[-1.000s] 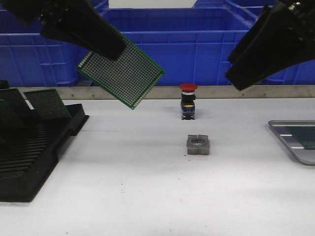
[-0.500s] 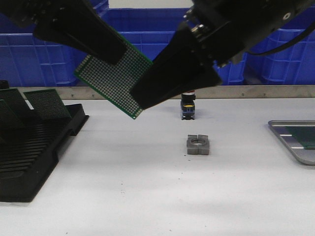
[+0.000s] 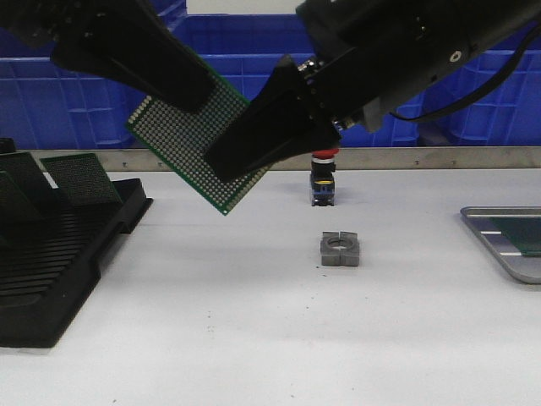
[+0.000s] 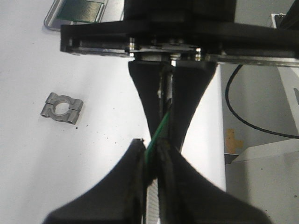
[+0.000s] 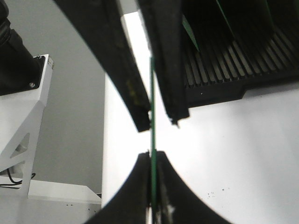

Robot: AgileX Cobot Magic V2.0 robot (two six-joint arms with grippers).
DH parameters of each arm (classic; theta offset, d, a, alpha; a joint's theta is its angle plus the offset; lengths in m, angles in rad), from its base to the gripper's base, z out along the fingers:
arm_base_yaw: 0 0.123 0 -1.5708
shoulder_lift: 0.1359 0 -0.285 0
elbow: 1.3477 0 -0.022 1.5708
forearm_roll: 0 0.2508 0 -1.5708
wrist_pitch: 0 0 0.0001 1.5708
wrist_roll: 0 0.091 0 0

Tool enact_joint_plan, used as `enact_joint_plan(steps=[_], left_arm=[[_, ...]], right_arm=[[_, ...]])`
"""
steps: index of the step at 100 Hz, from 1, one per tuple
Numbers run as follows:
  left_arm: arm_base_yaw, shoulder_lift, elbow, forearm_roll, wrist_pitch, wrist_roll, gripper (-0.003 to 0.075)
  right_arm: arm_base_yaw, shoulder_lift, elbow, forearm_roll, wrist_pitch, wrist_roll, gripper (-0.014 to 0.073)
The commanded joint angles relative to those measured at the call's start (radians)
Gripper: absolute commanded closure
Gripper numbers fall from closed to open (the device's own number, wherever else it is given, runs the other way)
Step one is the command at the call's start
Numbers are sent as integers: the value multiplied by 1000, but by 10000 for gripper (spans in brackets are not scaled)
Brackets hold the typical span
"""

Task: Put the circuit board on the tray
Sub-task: 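Bring the right gripper to the held board and grasp it from the left gripper, then carry the second board with the right gripper and lay it on the tray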

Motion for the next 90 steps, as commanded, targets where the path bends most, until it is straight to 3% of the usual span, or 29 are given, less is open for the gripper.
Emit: enact_joint_plan(steps=[1,11,19,41,56,90], left_arm=[[-10,-39,-30,-72,-2,-7,551],[-10,-39,-30,-72,-16,-7,339],[-10,-39,-30,-72,-35,-7,256],[-10,-39,-30,-72,-95,-7,258],[-10,-39,-30,-72,-131,-7,258],[-10,-39,-30,-72,-131,-7,258]], right_arm=[[-4,-34,-31,70,14,12,661],[-4,-34,-31,59,20,45,661],[-5,-34,-30,36,21,123,661],[-49,-34,-28,-66,21,422,661],[-146,-34,-28,-113,18,584,661],[-465,-34,-28,-206,-42,650,661]])
